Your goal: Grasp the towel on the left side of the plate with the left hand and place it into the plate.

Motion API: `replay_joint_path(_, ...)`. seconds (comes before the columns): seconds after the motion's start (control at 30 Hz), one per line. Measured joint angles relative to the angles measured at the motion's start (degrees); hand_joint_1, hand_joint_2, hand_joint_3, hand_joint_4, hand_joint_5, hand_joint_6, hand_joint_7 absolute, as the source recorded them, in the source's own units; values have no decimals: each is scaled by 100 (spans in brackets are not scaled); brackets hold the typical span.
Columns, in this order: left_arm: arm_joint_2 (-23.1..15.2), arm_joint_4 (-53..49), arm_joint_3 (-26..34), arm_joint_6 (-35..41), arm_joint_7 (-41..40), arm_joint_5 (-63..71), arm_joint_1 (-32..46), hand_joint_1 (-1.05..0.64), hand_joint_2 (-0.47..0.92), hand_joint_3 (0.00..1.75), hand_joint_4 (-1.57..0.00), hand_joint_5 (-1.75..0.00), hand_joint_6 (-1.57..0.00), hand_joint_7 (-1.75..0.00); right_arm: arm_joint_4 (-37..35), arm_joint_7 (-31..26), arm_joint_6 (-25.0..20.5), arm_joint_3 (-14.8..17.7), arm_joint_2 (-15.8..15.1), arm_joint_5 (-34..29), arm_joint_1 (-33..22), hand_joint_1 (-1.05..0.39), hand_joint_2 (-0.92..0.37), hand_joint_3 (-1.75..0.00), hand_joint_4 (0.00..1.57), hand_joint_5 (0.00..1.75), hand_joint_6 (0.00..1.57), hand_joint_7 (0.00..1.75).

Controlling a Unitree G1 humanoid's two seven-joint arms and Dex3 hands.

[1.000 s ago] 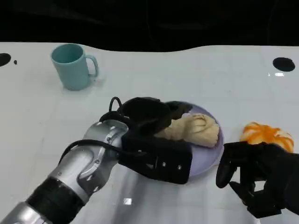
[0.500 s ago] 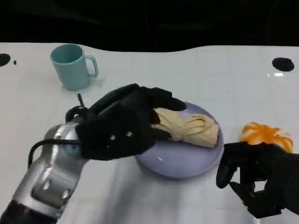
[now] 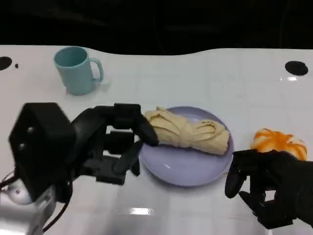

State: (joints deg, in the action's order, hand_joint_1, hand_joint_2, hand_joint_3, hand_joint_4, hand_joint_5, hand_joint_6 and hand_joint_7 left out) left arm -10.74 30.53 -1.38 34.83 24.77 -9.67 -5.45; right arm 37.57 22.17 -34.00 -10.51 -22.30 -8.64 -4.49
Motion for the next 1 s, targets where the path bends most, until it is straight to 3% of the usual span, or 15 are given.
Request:
replay_joint_path(0.13,-180,563,257,523,-5,-428,418,-12,36,148,-92,-175,-82,-167,1,1,-21,-1,-1,-1,12,0,-57,-107,73,175,69,144)
replay_joint_path(0.3,-227,1180,641,1616,-236,-1021,668,-8,39,149,-94,-175,-82,-170,-3,1,6,1,-7,-2,13,0,-56,-108,74,175,70,144)
replay_joint_path(0.47,-367,1302,784,2159,-363,-1310,713,-4,39,151,-89,-175,-79,-168,-34,28,54,81,-44,36,7,-1,-56,-109,73,175,70,143)
replay_joint_path(1.0,-434,228,522,1692,-421,-1309,640,-6,42,144,-89,-175,-79,-168,-323,68,742,329,-71,176,-193,2,-55,-111,75,175,71,144)
